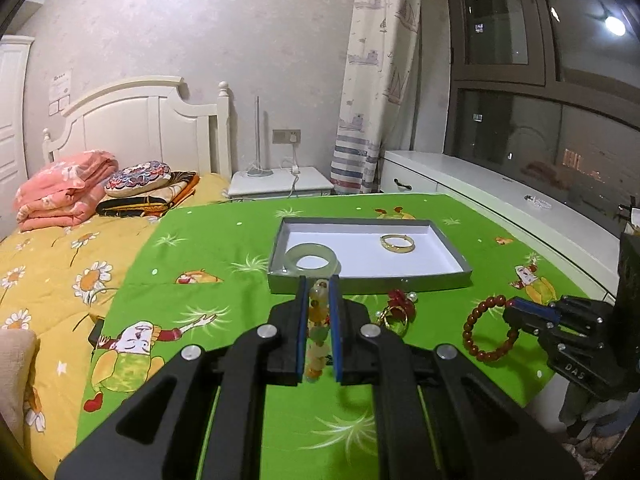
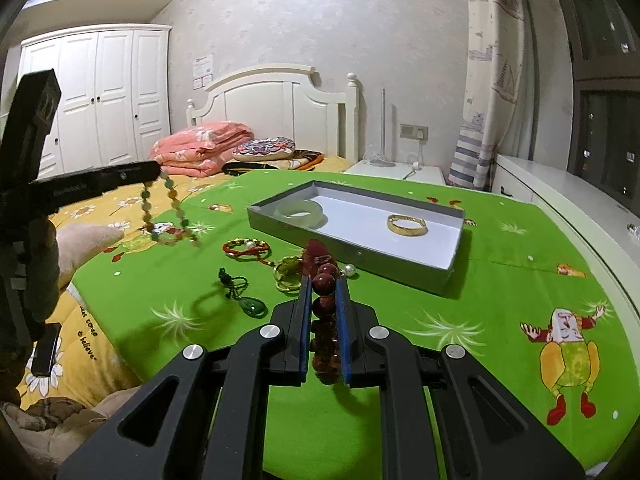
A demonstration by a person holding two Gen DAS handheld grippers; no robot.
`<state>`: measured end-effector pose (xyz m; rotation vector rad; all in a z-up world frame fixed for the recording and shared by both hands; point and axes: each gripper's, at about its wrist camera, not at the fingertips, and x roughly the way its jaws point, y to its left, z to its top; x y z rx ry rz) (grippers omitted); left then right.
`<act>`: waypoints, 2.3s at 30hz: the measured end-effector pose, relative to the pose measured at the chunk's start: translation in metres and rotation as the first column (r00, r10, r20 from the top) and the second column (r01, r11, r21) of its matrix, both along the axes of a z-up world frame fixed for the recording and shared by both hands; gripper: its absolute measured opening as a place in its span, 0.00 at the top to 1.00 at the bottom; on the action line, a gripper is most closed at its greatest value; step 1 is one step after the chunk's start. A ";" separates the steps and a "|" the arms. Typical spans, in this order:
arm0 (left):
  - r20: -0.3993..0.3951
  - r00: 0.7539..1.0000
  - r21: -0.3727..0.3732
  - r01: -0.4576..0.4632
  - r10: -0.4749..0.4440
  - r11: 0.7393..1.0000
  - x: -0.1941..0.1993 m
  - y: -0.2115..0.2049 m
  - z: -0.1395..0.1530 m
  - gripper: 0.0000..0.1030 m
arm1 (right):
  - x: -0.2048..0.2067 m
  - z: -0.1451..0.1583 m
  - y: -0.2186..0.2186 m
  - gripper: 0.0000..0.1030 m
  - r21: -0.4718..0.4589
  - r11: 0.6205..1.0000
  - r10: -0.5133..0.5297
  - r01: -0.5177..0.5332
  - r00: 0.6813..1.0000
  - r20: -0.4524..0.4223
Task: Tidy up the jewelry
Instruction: 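Carry both bead bracelets into the tray and open both tools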
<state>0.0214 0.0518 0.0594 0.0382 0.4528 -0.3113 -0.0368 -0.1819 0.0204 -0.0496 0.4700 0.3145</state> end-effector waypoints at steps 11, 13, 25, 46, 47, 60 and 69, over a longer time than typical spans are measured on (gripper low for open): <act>0.014 1.000 0.027 -0.007 0.006 1.000 -0.007 -0.012 -0.014 0.91 | -0.011 0.014 0.017 0.87 -0.023 1.000 -0.015 0.017 0.998 0.066; 0.023 1.000 0.032 -0.011 0.010 0.999 -0.009 -0.016 -0.016 0.91 | -0.011 0.015 0.019 0.87 -0.024 0.999 -0.025 0.027 0.997 0.075; 0.061 0.996 0.035 -0.071 0.069 0.997 0.020 -0.027 -0.017 0.91 | 0.034 0.028 0.020 0.87 0.003 0.993 -0.121 0.121 0.987 0.103; 0.018 0.993 0.121 -0.118 0.117 0.986 0.201 -0.091 -0.004 0.90 | 0.188 0.033 0.001 0.87 -0.057 0.963 -0.259 0.264 0.963 0.079; 0.006 0.992 0.121 -0.126 0.126 0.985 0.211 -0.092 -0.006 0.90 | 0.196 0.031 -0.001 0.87 -0.054 0.962 -0.264 0.268 0.962 0.064; -0.077 0.980 0.208 -0.166 0.185 0.964 0.268 -0.122 -0.040 0.64 | 0.234 0.003 -0.005 0.77 -0.107 0.948 -0.304 0.299 0.952 -0.029; -0.028 0.981 0.249 -0.178 0.191 0.952 0.245 -0.118 -0.038 0.31 | 0.210 0.011 -0.004 0.64 -0.077 0.956 -0.286 0.283 0.958 -0.020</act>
